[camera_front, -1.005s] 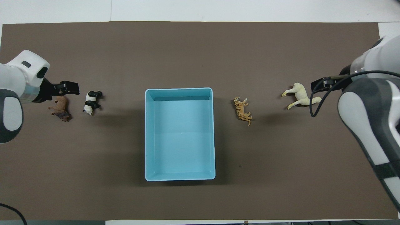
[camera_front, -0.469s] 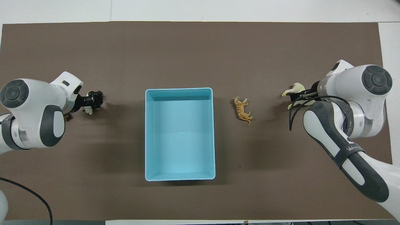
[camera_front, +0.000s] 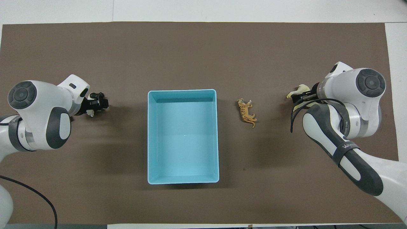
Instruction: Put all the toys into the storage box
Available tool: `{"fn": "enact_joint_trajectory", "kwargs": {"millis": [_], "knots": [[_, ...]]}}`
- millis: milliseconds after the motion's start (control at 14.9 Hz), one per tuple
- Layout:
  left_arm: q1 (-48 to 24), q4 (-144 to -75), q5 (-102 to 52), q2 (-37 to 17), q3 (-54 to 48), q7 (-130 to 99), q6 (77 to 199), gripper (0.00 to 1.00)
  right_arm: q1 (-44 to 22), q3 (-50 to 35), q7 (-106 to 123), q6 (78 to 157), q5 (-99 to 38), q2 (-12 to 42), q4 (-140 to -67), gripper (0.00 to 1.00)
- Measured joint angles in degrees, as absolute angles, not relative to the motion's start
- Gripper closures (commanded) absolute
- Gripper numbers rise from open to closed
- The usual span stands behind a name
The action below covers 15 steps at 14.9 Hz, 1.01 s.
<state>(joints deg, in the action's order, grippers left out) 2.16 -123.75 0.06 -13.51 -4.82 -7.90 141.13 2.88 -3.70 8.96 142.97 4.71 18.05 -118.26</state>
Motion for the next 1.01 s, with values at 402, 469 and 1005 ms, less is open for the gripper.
{"fn": "enact_joint_trajectory", "kwargs": {"millis": [402, 469, 1005], "knots": [[2.2, -121.2, 0.0, -13.8, -4.8, -7.9, 139.6, 1.0, 2.6, -3.7, 9.0, 143.6, 4.9, 18.5, -118.1, 1.0], [2.2, -119.6, 0.0, -13.9, -4.8, -8.0, 137.8, 1.0, 2.6, -3.7, 9.0, 144.1, 4.9, 18.5, -118.1, 1.0], [-10.2, -105.4, -1.5, -8.6, -8.2, -36.1, 113.3, 1.0, 2.4, -3.7, 9.0, 128.4, 7.6, 17.5, -106.8, 1.0]]}}
